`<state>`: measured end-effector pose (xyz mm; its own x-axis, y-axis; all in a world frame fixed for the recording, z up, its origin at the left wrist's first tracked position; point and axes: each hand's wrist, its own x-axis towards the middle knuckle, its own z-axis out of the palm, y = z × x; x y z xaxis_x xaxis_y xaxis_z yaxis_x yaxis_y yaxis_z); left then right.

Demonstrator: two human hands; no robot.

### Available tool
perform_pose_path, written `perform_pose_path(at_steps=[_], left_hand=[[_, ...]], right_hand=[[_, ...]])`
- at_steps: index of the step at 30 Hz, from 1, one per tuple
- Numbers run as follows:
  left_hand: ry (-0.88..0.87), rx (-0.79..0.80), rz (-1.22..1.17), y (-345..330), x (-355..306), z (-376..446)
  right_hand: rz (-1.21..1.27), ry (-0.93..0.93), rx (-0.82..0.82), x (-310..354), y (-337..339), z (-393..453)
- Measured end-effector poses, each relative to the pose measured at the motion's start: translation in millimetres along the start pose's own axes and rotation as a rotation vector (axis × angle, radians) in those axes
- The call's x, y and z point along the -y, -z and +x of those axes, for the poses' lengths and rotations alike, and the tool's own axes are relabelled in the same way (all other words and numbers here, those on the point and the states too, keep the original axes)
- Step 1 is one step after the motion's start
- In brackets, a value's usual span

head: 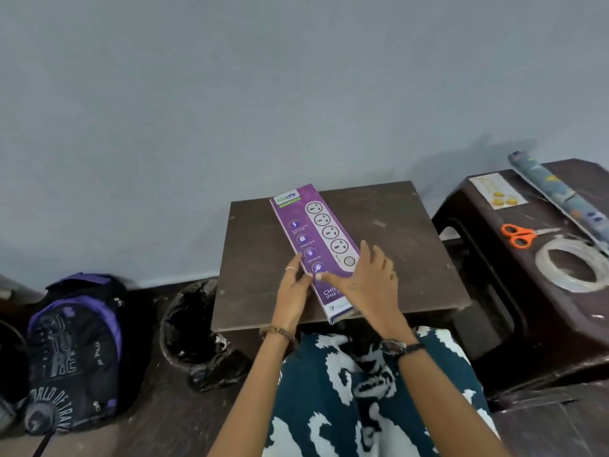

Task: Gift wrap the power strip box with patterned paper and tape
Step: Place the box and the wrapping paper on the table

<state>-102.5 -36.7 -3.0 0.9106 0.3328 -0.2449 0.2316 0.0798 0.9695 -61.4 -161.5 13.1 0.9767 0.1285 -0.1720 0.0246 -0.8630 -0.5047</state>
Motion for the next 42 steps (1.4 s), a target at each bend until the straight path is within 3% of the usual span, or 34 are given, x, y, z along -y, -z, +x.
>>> perform_pose_path(at_steps=[3,7,9,13,15,21,26,28,32,38,42], left_hand=[[-0.073,0.061,0.261,1.6,2.7,-5.2],[-0.322,0.176,1.057,23.4,-7.9,22.3],[-0.376,0.191,1.325,31.5,-26.3,49.7],[-0.289,0.338,1.605,25.2,-54.7,102.5],[-0.16,0.388,1.534,16.1,-56.0,116.5],[-0.121,0.14,1.481,-6.7,-36.2,111.6],[-0.018,0.182,1.471,-20.1,-47.8,102.7],[-0.104,0.174,1.359,-44.1,-57.9,94.0],[-0.281,0.125,0.949,-112.5,-79.7,79.3],[-0.425,0.261,0.839,-235.0,-96.4,76.9],[-0.424,0.491,0.917,-313.6,-91.2,75.8]], right_hand=[[-0.107,-0.028,0.13,0.3,-9.2,-8.8],[-0.206,0.012,0.139,-7.4,-9.4,1.5],[-0.263,0.035,0.219,-11.7,1.4,19.4],[-0.366,0.07,0.381,-18.9,30.9,69.0],[-0.388,0.103,0.35,-19.5,40.6,93.0],[-0.438,0.21,0.157,-29.5,28.4,122.4],[-0.38,0.2,0.271,-28.8,33.9,123.7],[-0.268,0.185,0.234,-22.0,50.9,124.6],[-0.163,0.219,-0.009,-31.5,98.2,115.2],[-0.145,0.038,-0.354,-101.1,163.6,101.7],[-0.232,-0.171,-0.416,-162.8,187.5,100.6]])
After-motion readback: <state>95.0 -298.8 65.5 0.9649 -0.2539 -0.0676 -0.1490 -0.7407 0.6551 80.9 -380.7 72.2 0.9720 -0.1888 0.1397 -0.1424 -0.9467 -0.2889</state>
